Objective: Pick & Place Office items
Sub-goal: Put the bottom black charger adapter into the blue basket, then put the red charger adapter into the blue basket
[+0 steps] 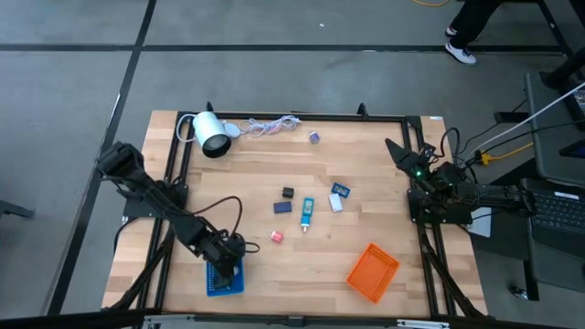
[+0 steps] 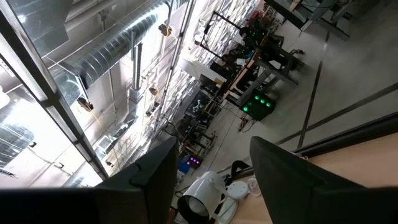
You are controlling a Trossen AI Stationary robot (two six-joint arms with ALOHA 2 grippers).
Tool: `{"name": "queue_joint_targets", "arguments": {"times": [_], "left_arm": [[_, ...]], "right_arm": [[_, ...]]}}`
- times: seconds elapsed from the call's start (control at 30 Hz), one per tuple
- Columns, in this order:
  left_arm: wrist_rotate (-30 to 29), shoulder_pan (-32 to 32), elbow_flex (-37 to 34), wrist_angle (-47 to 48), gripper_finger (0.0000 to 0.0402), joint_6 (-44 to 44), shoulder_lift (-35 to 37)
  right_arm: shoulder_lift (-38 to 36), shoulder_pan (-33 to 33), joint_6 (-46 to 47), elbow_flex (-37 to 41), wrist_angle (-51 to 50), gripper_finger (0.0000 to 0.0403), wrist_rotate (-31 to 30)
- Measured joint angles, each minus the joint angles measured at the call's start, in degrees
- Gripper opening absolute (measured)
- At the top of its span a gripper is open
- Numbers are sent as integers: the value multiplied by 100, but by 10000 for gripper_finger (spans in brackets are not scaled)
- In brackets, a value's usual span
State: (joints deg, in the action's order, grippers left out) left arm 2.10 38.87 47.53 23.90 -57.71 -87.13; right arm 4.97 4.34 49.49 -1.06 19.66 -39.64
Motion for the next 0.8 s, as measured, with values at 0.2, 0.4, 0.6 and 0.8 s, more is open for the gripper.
{"name": "queue_joint_targets", "arguments": {"times": [0.2, 0.4, 0.6, 0.8], "left_arm": [[133, -8, 0, 4, 270, -21, 118], [183, -261, 165, 531, 261, 276, 663], [-58, -770, 648, 1711, 253, 1223, 1257], [-340, -1876, 1279, 2532, 253, 3174, 1382]], "right_arm": [[1, 0, -24, 0, 36, 205, 0], [0, 0, -44, 0, 136, 205, 0], [1, 1, -45, 0, 136, 205, 0], [0, 2, -68, 0, 135, 205, 0]]}}
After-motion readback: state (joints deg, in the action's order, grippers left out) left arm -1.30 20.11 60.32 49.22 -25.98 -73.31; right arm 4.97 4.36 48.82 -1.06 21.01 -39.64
